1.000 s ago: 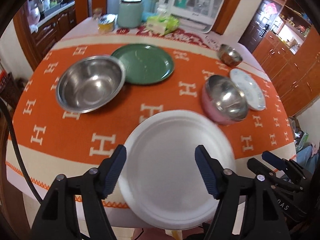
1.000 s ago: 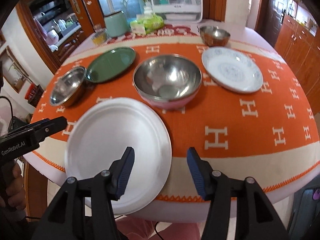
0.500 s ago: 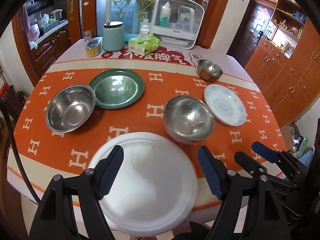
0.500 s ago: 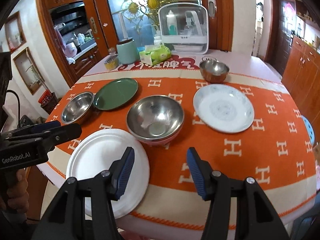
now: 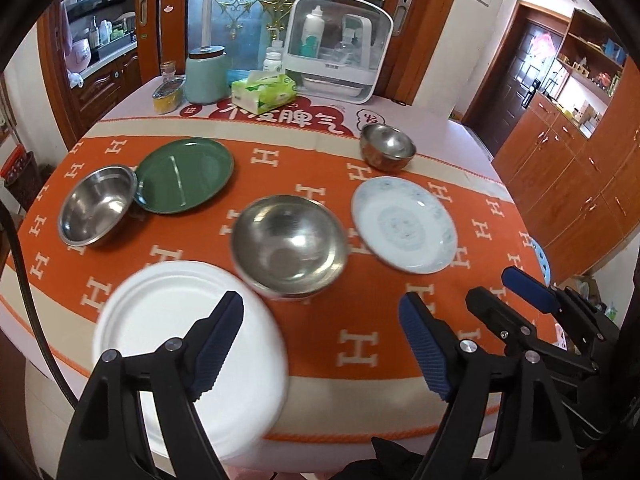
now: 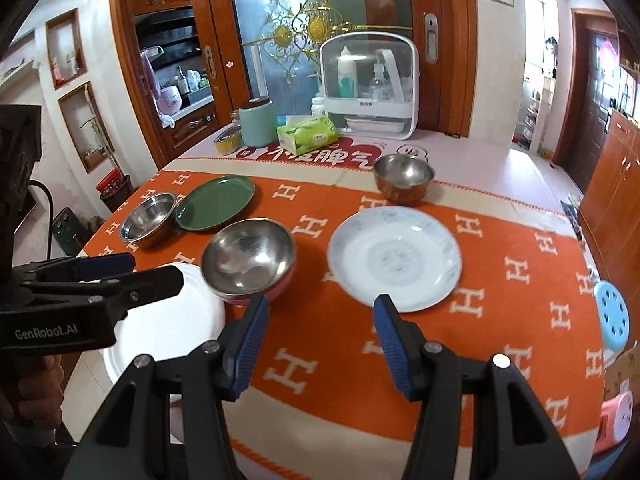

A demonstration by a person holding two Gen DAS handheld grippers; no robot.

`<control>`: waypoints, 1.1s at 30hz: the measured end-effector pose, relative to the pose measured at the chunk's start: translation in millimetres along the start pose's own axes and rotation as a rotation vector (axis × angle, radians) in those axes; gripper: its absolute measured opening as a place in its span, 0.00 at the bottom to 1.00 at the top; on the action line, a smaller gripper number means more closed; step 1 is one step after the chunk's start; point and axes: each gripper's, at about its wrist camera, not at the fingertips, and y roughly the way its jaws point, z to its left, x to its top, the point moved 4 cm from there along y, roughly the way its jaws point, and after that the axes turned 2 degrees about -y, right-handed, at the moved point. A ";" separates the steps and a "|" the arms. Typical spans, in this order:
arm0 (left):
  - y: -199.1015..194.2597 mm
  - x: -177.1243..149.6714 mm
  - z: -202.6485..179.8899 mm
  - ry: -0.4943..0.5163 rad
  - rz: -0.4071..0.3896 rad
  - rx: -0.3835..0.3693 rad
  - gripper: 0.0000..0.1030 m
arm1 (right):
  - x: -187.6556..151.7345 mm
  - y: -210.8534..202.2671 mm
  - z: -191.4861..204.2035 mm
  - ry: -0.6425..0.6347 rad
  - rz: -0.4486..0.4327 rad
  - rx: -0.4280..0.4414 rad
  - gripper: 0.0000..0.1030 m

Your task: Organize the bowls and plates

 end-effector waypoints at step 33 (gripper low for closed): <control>137.8 35.6 -96.2 -0.116 0.152 0.067 0.77 | -0.9 71.1 -149.4 0.096 -0.020 0.103 0.61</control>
